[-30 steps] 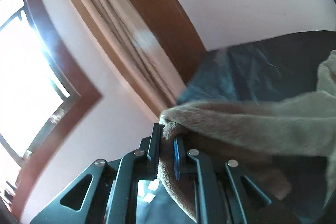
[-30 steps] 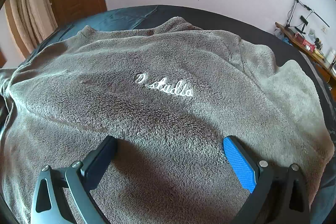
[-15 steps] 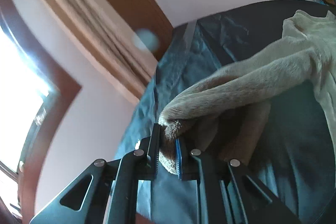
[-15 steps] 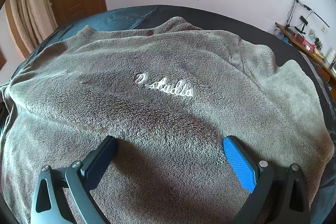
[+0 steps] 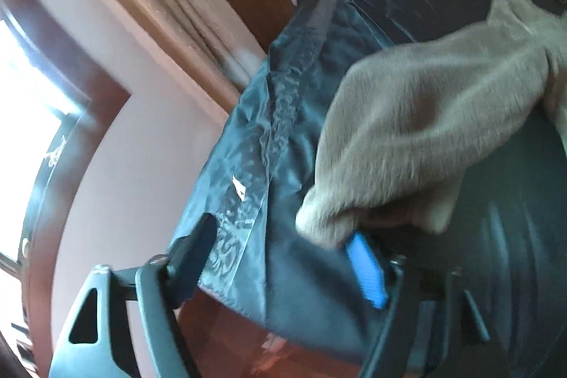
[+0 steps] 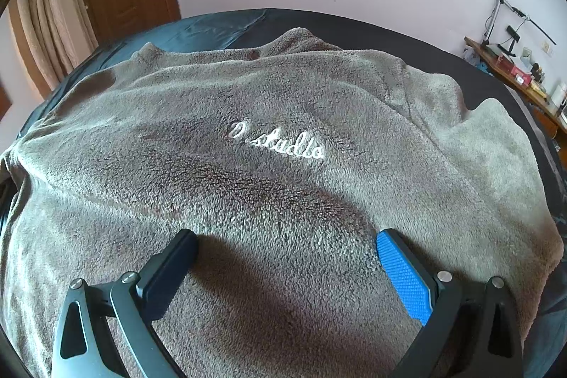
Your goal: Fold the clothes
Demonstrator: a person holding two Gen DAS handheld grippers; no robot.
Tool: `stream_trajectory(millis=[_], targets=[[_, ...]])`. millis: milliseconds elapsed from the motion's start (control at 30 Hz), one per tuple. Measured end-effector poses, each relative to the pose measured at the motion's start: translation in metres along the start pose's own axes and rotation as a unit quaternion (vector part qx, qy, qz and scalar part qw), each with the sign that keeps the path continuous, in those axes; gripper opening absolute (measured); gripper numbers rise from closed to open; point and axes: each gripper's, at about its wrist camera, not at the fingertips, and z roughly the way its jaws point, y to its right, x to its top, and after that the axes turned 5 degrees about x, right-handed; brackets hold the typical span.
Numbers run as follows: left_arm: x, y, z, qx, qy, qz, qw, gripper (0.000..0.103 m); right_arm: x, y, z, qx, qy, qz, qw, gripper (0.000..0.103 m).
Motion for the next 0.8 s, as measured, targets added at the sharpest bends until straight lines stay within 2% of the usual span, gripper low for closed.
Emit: stream_trajectory(millis=[33,67,167,233,300,467,533,633,767,800], targets=[[-0.003,-0.001,0.000,-0.004,0.000,0.006,1.0000,0.078,0.000,0.000,0.000,0.000,0.000,0.000,1.000,0.102],[-0.006,-0.005,-0.003,-0.023,0.001,0.001,0.9997,0.078,0.000,0.000,0.000,0.000,0.000,-0.001,1.000,0.102],[-0.012,-0.016,-0.019,-0.099,0.017,-0.029,0.9945,0.078,0.000,-0.001,0.000,0.001,-0.002,-0.003,1.000,0.102],[-0.011,-0.025,-0.033,-0.156,0.037,-0.064,0.9851,0.079,0.000,-0.001,0.000,0.000,-0.002,-0.003,1.000,0.102],[-0.003,-0.032,-0.045,-0.193,0.054,-0.101,0.9745,0.079,-0.001,-0.002,0.000,0.000,-0.002,-0.004,1.000,0.102],[0.045,-0.021,-0.071,-0.257,0.106,-0.151,0.9488,0.080,-0.003,0.001,-0.003,-0.001,-0.002,-0.006,1.000,0.102],[0.071,0.002,-0.072,-0.278,0.103,-0.146,0.9439,0.080,-0.004,0.003,-0.005,0.000,-0.002,-0.006,1.000,0.102],[0.098,0.051,-0.072,-0.303,0.083,-0.124,0.9412,0.080,-0.006,0.006,-0.007,0.001,-0.002,-0.006,1.000,0.102],[0.120,0.123,-0.061,-0.336,0.032,-0.101,0.9358,0.080,-0.007,0.008,-0.008,0.003,-0.002,-0.006,1.000,0.102],[0.121,0.136,-0.058,-0.331,0.016,-0.100,0.9383,0.080,-0.007,0.008,-0.008,0.003,-0.002,-0.006,1.000,0.102]])
